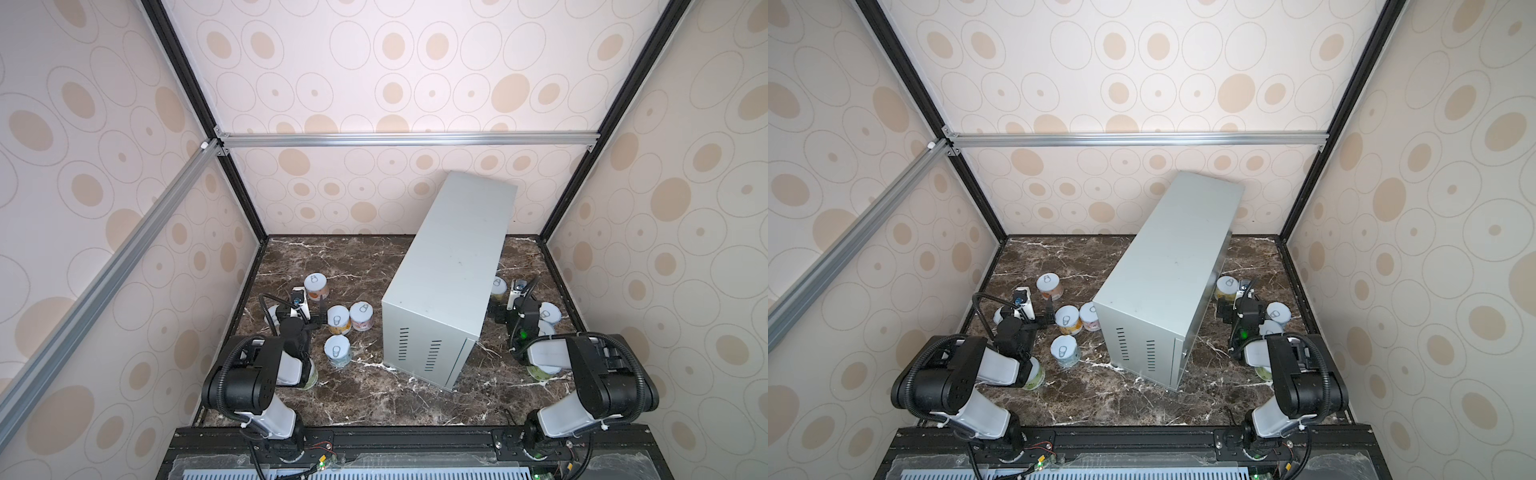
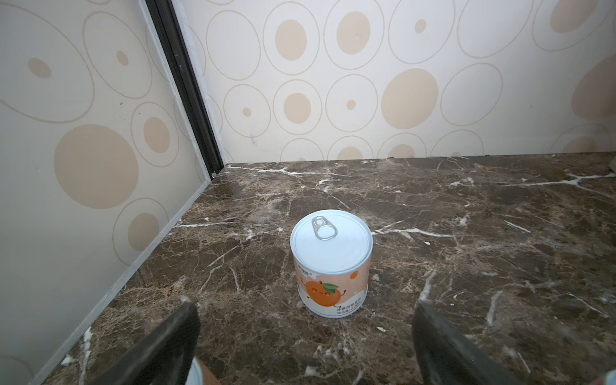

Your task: Place and organize the canned foods onto the counter

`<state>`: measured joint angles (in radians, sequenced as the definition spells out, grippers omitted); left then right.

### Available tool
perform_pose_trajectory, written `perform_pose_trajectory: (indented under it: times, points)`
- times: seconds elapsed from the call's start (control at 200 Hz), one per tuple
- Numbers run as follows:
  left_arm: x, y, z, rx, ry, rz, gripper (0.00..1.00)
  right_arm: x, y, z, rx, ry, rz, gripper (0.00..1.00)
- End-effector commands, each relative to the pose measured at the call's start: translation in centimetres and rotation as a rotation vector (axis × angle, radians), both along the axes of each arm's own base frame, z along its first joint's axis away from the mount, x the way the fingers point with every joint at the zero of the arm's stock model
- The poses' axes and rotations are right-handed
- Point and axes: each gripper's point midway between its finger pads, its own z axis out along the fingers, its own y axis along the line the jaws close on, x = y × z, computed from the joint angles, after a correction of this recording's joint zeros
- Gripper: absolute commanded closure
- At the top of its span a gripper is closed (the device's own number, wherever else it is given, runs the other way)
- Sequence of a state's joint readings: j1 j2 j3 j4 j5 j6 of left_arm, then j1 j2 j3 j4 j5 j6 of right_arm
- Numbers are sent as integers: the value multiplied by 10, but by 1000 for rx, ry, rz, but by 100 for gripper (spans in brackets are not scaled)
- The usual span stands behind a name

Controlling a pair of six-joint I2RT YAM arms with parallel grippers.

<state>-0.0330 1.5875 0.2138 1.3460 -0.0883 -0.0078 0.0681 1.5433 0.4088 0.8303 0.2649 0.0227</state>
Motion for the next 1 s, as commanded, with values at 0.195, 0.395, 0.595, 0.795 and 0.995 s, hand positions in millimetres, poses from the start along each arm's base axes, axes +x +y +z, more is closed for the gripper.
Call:
perform_pose_trajectory:
  times: [0.195, 0.395, 0.595, 0.795, 0.995]
  points:
    - [5, 1, 7, -6, -19, -2, 1, -1, 1, 0, 3, 0, -3, 0]
    - [5, 1, 8, -5, -24, -3, 1, -2, 2, 0, 1, -1, 0, 0]
    - [0, 23, 19, -37, -37, 131, 1, -9, -4, 11, -4, -45, -36, 0]
    - [9, 29, 53, -50, -15, 168, 1, -17, -14, 45, -1, 32, -156, 0]
    - [15, 33, 102, -149, 25, 213, 1, -31, -9, 77, 151, 89, -197, 0]
